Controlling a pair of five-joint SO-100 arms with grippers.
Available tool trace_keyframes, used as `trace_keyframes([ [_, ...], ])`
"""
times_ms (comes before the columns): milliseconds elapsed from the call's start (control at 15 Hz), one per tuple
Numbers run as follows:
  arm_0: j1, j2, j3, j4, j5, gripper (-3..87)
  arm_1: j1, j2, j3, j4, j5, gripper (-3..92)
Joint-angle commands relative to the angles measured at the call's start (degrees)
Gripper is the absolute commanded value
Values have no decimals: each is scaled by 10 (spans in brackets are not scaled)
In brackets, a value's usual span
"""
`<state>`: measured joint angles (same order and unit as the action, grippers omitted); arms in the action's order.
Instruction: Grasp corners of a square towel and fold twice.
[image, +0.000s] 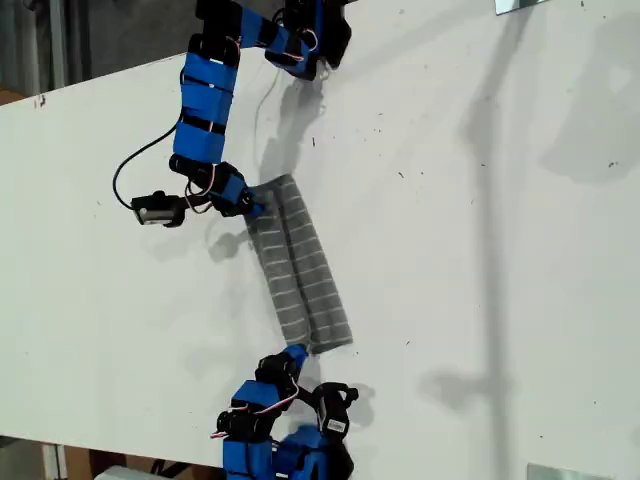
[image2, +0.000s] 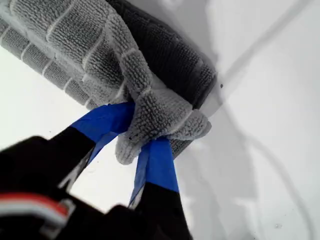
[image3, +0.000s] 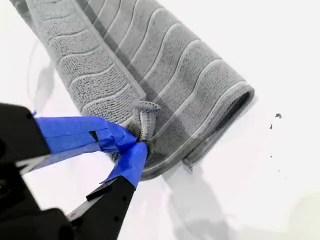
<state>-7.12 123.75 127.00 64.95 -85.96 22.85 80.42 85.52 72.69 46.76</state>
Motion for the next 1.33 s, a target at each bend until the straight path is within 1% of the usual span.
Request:
trace_keyframes([
  [0, 38, -37, -58, -5, -13, -3, -11, -4, -29, 52, -5, -1],
  [133, 49, -79, -62, -26, -26, -3, -24, -27, -10, 59, -5, -1],
  [267, 61, -117, -54, -64, -41, -3, -46, -57, -9, 59, -4, -1],
  [400, 72, -152, -67, -78, -50, -3, -57, -72, -11, 57, -3, -1],
  [600, 104, -180, -104, -60, -80, -3, -71, -69, -11, 72, 6, -1],
  [733, 124, -186, -105, -62, -104, -3, -79, -69, -10, 79, 11, -1],
  [867, 138, -189, -72, -100, -124, -3, -79, -70, -8, 81, 11, -1],
  [933, 139, -186, -52, -117, -129, -3, -77, -71, -9, 87, 16, 77],
  [1000, 136, -183, -39, -125, -134, 1, -77, -66, -10, 97, 16, 192],
  [1067, 134, -183, -41, -123, -122, 71, -78, -55, -10, 105, 16, 306],
  [1200, 134, -174, -51, -104, -115, 239, -66, -35, -9, 115, 16, 374],
  [1267, 133, -163, -49, -94, -116, 286, -55, -27, -9, 118, 10, 394],
])
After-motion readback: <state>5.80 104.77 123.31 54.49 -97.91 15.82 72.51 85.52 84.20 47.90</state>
